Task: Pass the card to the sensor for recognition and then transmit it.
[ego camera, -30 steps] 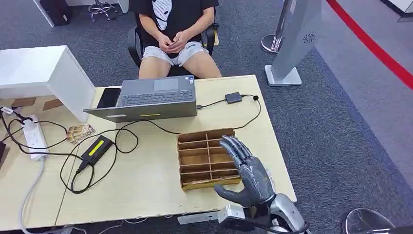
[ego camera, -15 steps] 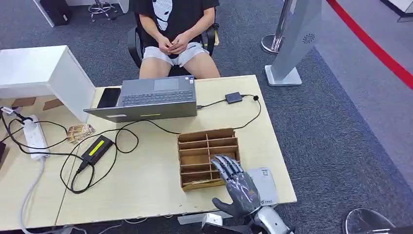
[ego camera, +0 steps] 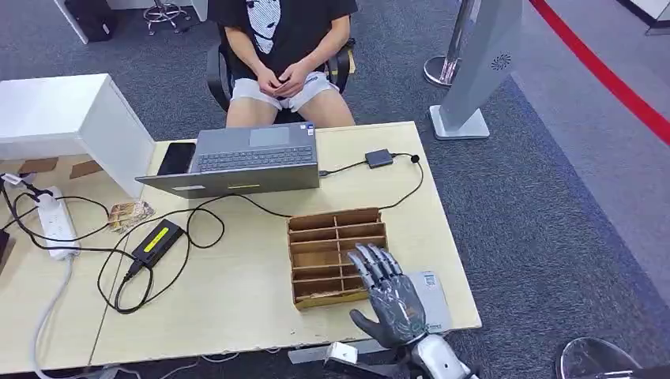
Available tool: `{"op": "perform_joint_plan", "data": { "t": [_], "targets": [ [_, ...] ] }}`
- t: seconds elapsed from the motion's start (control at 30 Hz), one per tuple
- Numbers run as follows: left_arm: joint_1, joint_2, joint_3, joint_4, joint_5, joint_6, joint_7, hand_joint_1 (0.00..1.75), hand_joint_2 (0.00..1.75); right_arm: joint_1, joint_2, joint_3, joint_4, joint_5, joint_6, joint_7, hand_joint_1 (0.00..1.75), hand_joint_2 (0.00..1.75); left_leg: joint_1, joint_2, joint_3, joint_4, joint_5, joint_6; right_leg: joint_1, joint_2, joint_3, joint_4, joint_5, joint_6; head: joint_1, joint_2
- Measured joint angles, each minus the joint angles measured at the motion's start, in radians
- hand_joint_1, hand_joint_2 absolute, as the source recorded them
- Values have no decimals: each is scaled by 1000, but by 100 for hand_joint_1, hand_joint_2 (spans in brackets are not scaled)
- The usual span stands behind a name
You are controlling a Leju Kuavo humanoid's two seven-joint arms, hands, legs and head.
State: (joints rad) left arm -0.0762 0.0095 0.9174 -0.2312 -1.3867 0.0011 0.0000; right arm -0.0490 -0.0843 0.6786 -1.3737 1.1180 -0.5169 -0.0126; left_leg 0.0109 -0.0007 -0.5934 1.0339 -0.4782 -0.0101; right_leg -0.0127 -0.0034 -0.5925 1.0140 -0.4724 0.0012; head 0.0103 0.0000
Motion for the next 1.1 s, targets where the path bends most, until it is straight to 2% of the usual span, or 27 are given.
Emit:
{"op": "perform_joint_plan", "data": {
  "t": [0.4,0.57,0.67,0.83,1.1],
  "targets": [
    [0,-2,0,0,0,0,0,0,175,3,8,-2,9,6,-2,5,0,175,0,0,0,0,0,0,0,0,0,0,0,0,0,0],
    [-1,-3,0,0,-2,0,6,0,175,2,14,-2,29,19,21,18,0,175,0,0,0,0,0,0,0,0,0,0,0,0,0,0],
    [-2,-3,0,0,-5,-2,9,0,175,1,16,-1,49,71,21,54,0,175,0,0,0,0,0,0,0,0,0,0,0,0,0,0],
    [-3,-3,0,0,-5,-3,13,0,175,-7,16,-2,81,195,15,148,0,175,0,0,0,0,0,0,0,0,0,0,0,0,0,0],
    [-4,-4,0,0,-5,-3,16,0,175,-10,16,-16,107,221,10,170,0,175,0,0,0,0,0,0,0,0,0,0,0,0,0,0]
  ]
}}
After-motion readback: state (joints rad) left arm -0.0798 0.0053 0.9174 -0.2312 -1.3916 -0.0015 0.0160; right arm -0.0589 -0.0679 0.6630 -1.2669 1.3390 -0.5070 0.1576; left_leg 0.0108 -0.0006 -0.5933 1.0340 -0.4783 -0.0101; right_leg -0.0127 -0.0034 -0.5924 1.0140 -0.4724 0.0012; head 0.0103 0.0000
